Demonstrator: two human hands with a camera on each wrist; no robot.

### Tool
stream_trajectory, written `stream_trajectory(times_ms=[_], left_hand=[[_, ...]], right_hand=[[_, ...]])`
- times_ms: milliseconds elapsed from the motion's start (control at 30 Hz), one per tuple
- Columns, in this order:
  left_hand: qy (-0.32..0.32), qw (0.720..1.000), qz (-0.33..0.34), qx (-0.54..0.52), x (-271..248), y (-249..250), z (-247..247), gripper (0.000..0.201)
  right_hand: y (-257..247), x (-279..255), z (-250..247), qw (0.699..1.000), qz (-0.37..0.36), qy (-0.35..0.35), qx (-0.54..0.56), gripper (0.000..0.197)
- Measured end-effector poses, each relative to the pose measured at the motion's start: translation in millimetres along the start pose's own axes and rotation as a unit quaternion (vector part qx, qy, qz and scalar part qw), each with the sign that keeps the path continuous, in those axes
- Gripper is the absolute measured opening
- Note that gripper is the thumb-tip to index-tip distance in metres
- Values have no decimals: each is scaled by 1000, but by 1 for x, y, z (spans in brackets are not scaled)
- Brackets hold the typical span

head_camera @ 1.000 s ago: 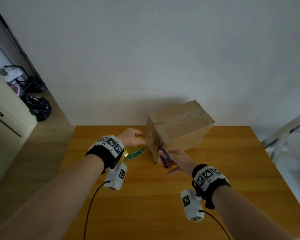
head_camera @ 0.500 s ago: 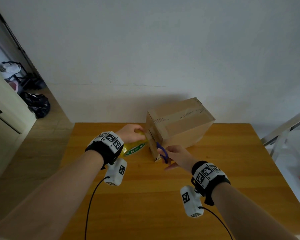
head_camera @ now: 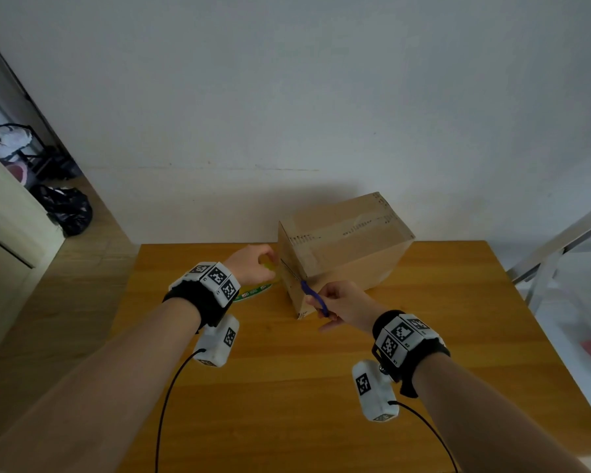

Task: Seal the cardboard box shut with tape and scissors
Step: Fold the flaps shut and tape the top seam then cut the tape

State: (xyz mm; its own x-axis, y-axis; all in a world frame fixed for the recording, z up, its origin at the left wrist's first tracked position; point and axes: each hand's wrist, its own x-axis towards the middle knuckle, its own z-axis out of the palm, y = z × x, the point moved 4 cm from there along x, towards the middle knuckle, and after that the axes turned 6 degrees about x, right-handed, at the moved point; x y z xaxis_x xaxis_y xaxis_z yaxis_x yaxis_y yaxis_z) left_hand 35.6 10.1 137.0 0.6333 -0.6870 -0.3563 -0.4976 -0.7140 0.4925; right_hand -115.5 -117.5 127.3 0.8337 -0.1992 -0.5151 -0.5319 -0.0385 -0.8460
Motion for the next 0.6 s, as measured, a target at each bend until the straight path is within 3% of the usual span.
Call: stream_trajectory(times_ms=[167,300,400,600], left_hand=[[-4,999,-36,32,-1,-18,3,32],[8,999,-44,-12,-3,-29,9,23],[57,996,-48,-40,-7,-33,14,8],[114,992,-33,-30,-11,-45,38,10]], right_hand=[[2,3,-10,1000,9,11,-14,20],[-1,2,-9,1000,-5,10,-15,21],[0,2,-6,1000,-14,7,-18,22],[1,0,-3,1000,-20,7,-22,21]])
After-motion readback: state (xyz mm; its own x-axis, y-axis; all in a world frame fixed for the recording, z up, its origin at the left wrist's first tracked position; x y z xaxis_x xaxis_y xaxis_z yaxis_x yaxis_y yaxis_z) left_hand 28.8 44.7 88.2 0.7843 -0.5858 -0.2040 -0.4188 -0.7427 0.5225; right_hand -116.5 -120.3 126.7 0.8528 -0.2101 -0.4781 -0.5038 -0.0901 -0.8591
